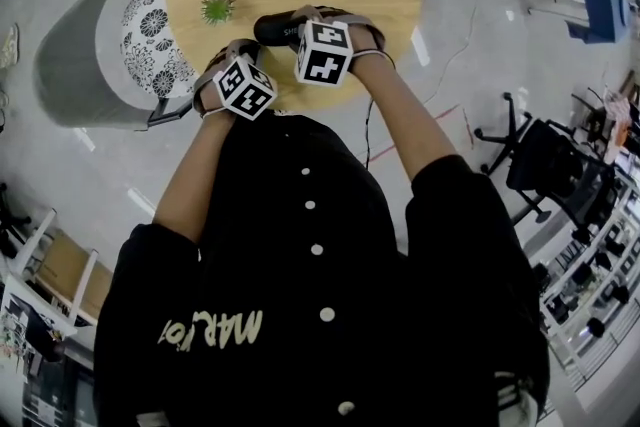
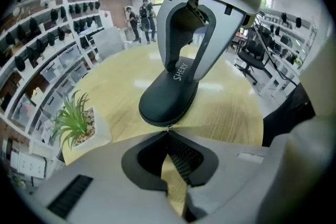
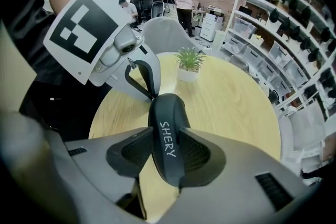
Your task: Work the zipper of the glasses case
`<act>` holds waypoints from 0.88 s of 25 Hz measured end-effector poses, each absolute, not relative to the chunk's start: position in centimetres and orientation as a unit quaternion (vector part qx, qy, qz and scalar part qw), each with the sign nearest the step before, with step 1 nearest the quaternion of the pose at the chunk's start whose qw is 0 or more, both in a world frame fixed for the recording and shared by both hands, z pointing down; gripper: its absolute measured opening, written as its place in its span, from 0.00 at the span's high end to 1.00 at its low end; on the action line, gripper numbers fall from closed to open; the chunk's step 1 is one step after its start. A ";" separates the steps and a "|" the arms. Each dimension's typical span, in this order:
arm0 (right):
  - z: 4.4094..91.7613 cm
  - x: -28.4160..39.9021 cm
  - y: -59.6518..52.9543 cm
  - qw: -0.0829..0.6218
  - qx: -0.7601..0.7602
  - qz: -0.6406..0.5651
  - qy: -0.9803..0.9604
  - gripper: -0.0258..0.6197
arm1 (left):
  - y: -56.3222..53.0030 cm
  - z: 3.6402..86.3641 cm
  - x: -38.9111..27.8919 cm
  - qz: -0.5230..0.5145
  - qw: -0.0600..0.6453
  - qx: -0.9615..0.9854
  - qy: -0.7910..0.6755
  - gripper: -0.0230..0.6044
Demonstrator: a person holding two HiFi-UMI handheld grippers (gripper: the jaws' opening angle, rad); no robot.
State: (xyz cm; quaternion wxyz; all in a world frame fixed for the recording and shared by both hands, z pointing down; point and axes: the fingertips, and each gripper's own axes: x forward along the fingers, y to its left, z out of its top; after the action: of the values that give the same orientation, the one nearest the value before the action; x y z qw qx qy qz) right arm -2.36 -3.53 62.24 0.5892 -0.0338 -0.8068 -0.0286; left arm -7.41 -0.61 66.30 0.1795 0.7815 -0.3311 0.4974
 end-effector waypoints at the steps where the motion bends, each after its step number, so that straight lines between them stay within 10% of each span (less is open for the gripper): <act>1: 62.2 -2.3 -3.5 0.588 -0.031 -0.029 -0.808 0.72 | -0.7 66.3 -7.6 0.507 0.169 0.780 -0.325 0.96; 22: 61.9 -1.7 -3.2 0.573 -0.019 -0.048 -0.818 0.71 | -3.8 65.1 -8.5 0.617 0.060 0.749 -0.233 0.96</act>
State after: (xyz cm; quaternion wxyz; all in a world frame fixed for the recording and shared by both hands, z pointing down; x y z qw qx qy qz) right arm -1.75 -3.24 61.85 0.5733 -0.0193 -0.8177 -0.0477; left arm -8.55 -3.82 65.13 0.0603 0.7491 -0.2332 0.6172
